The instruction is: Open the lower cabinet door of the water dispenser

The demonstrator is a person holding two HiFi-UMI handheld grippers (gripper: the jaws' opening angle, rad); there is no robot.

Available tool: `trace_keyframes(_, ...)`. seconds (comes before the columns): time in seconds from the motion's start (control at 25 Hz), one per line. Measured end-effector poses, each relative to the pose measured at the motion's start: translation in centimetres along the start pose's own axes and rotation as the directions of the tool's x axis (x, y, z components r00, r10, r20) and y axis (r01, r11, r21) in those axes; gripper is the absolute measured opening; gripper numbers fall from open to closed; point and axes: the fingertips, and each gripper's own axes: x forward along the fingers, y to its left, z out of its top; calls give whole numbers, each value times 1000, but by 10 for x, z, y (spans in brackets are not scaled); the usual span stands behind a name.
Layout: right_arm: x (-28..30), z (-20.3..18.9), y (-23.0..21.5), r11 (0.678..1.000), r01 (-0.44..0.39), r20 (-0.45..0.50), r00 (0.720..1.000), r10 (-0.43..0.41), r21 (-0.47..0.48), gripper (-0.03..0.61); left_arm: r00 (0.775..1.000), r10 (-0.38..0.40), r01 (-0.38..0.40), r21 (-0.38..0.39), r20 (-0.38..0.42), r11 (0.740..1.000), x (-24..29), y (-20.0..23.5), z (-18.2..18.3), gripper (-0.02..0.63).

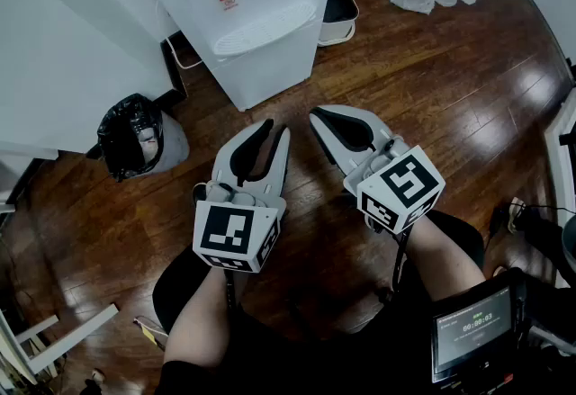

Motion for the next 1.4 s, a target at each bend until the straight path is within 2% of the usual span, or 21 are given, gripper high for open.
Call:
trace_keyframes(0.12,9,-3,-9,999,-6,-29,1000,5,-31,6,1000,6,-6,-7,-3,1000,11,7,3,103)
trace_keyframes(0.32,22,-10,-28,1000,-9,-65,998,10,16,6,999,25,-25,-8,-39,1000,25,18,-3,104)
trace_keyframes(0.6,33,-11,-57,998,57,-100,993,-56,7,5,994,63,-64,-2,-85,998,38,34,-13,104)
trace_keyframes(0.76,37,-18,-67,997,75,-131,988,-77,-17,5,992,56,-55,11,-113,998,45,35,-23,103)
trace_keyframes(0.84,42,-29,-73,995,89,-161,983,-94,-37,5,990,47,-44,23,-135,999,49,34,-30,103)
trace_keyframes(1.04,57,-64,-98,995,102,-227,969,-100,-4,6,974,33,-32,8,-223,999,64,37,-58,104)
trace_keyframes(1.24,73,-99,-134,992,128,-322,939,-118,11,8,952,29,-18,38,-305,999,82,52,-88,110)
trace_keyframes(1.4,85,-118,-172,982,157,-357,927,-112,101,80,949,-19,40,61,-316,997,102,50,-86,115)
